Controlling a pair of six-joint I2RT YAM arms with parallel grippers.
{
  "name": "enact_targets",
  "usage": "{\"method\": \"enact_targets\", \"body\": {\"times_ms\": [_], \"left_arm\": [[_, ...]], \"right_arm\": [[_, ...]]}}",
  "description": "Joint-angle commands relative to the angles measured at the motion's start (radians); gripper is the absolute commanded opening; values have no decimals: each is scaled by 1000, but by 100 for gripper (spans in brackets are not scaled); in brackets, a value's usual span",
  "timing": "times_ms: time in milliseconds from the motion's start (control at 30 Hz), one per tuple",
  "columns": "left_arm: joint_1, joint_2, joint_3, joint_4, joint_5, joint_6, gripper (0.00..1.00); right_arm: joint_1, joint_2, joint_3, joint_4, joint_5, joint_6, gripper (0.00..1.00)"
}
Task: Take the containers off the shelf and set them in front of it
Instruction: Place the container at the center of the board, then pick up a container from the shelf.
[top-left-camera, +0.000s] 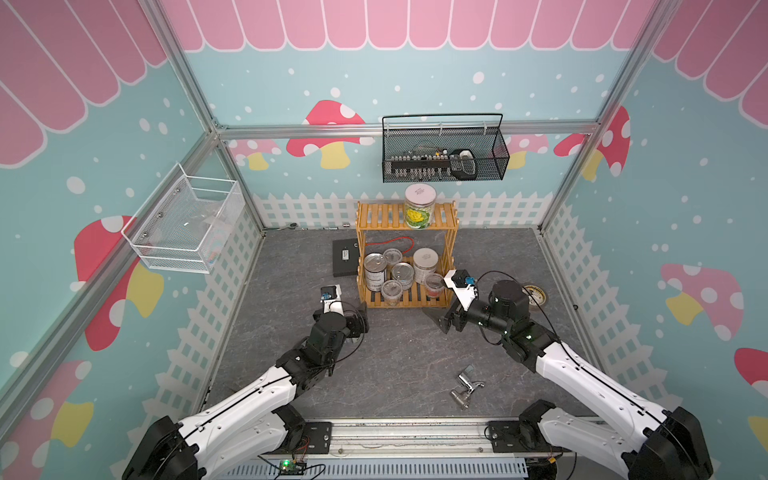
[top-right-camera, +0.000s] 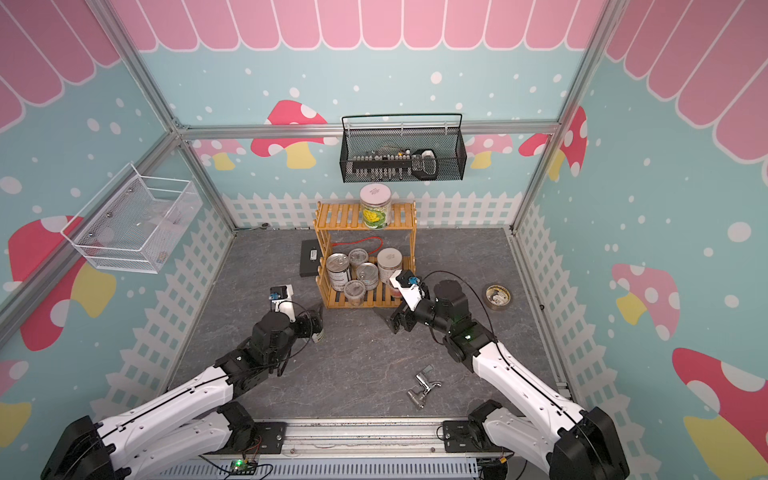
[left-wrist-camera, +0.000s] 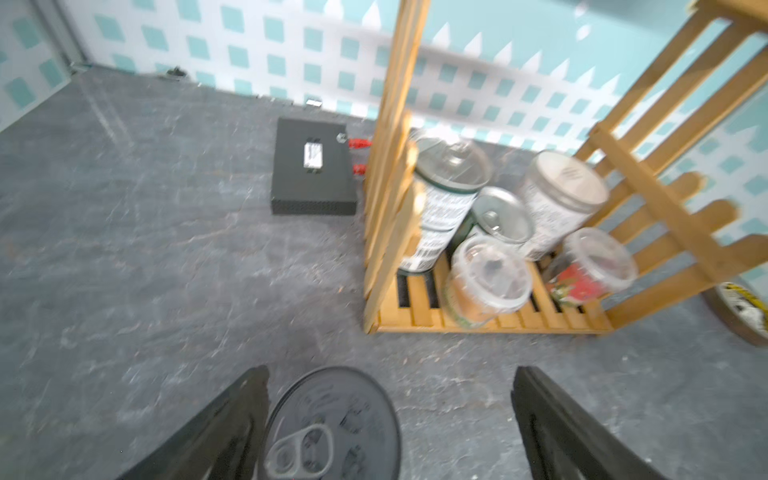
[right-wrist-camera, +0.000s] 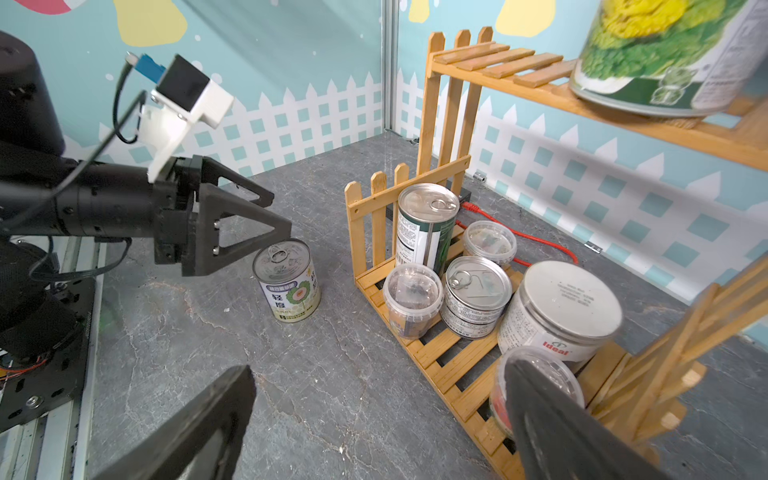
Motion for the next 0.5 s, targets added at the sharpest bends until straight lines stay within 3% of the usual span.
{"method": "enact_targets", "body": {"times_ms": [0, 167, 467], "left_arm": [[9, 4, 97, -28, 147, 158, 97], [32, 97, 253, 6, 342, 332, 99], [111, 377, 660, 8, 552, 438, 99]], "right_arm": [[0, -36, 58, -41, 41, -17, 99], [-16, -64, 93, -94, 76, -31, 99], [-46, -99, 117, -168, 171, -14, 99]]}}
